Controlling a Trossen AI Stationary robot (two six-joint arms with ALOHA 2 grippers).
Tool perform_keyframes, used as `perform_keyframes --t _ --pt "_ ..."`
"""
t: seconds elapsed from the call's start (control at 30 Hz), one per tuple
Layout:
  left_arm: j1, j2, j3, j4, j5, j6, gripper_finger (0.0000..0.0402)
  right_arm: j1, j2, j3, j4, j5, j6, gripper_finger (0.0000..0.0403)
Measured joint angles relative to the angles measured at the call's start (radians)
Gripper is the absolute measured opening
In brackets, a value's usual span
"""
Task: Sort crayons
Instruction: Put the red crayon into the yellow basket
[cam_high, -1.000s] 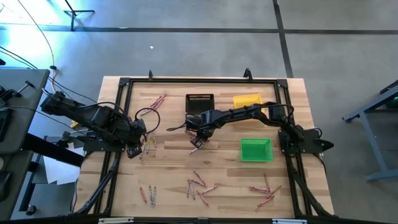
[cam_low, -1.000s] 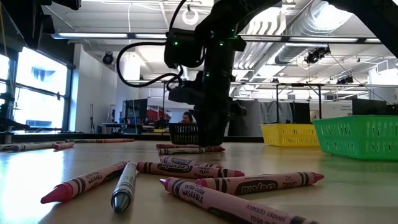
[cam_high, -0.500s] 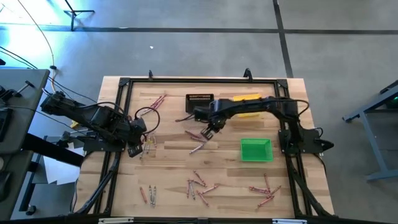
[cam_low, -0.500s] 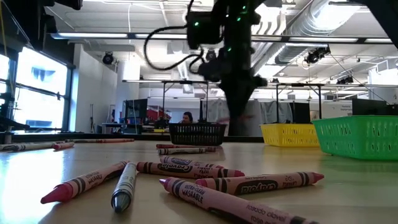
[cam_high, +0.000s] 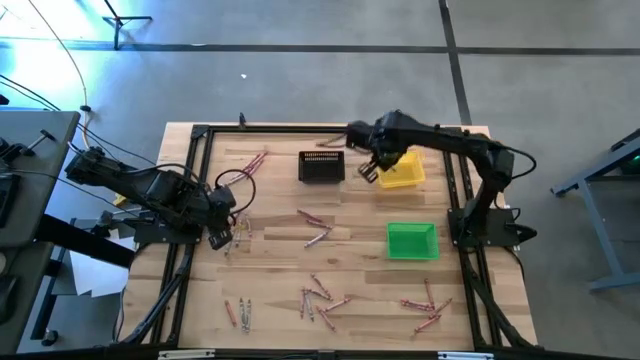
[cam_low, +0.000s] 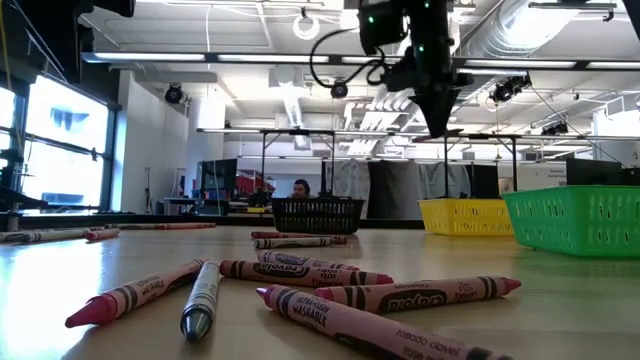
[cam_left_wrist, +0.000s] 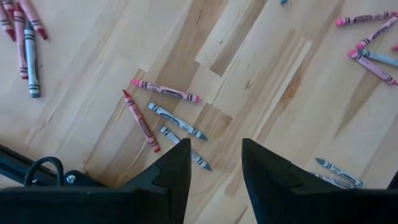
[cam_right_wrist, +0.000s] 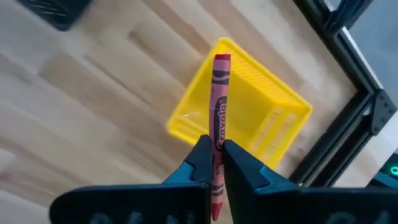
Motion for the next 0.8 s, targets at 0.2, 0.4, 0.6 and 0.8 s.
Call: perform_keyframes --t 0.2,0.4,0.6,0.8 --pt "0.000 0.000 0.000 0.001 -0.024 -0.062 0.0126 -0.155 0.009 -0.092 0.029 -0.085 -0.162 0.0009" --pt "0.000 0.000 0.000 0.009 -0.090 -0.115 0.0126 -0.246 0.003 -0.285 0.103 -0.093 -0.222 0.0010" --pt "0.031 0.000 0.000 0.058 -0.141 -0.151 0.0126 -0.252 0.003 -0.426 0.252 -0.150 -0.268 0.0010" --pt "0.075 0.000 0.000 0.099 -0.181 -0.151 0.0126 -0.253 0.003 -0.455 0.329 -0.145 -0.311 0.0039"
